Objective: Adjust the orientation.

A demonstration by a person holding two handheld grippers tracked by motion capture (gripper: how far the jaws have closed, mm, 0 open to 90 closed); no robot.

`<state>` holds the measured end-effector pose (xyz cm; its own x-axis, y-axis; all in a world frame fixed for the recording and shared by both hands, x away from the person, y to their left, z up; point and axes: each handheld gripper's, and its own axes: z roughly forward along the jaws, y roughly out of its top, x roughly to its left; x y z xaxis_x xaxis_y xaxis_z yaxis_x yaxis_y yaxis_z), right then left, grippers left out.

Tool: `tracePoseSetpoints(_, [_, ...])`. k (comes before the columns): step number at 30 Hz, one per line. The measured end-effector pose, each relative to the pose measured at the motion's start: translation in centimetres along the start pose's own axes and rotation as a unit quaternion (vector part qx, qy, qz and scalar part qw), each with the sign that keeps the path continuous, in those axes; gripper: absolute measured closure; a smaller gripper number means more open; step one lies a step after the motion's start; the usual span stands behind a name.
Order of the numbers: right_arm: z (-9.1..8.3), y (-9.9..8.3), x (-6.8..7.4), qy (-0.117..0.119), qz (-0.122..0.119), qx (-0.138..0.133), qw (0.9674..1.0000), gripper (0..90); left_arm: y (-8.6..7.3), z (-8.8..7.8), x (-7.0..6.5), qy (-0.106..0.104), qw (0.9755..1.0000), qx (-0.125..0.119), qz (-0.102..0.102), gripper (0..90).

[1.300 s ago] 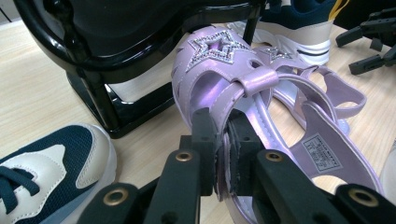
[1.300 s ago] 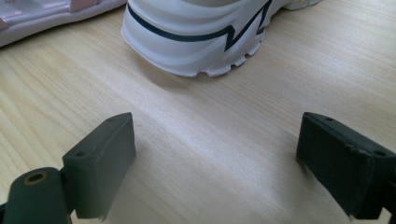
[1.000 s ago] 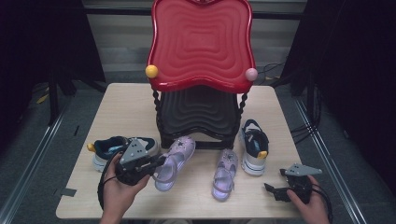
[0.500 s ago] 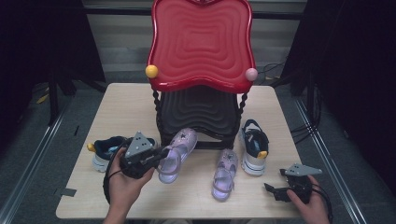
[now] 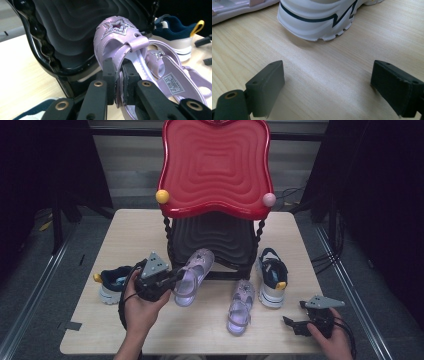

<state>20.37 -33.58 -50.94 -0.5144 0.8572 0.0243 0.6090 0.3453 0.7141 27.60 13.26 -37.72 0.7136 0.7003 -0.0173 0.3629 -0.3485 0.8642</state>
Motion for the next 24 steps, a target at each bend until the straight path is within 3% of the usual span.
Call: tracePoseSetpoints(24, [0.0, 0.0, 0.0, 0.0, 0.0, 0.0, 1.0, 11.1, 1.4, 3.0, 0.1, 0.048, 0.9983, -0.024, -0.022, 83.3])
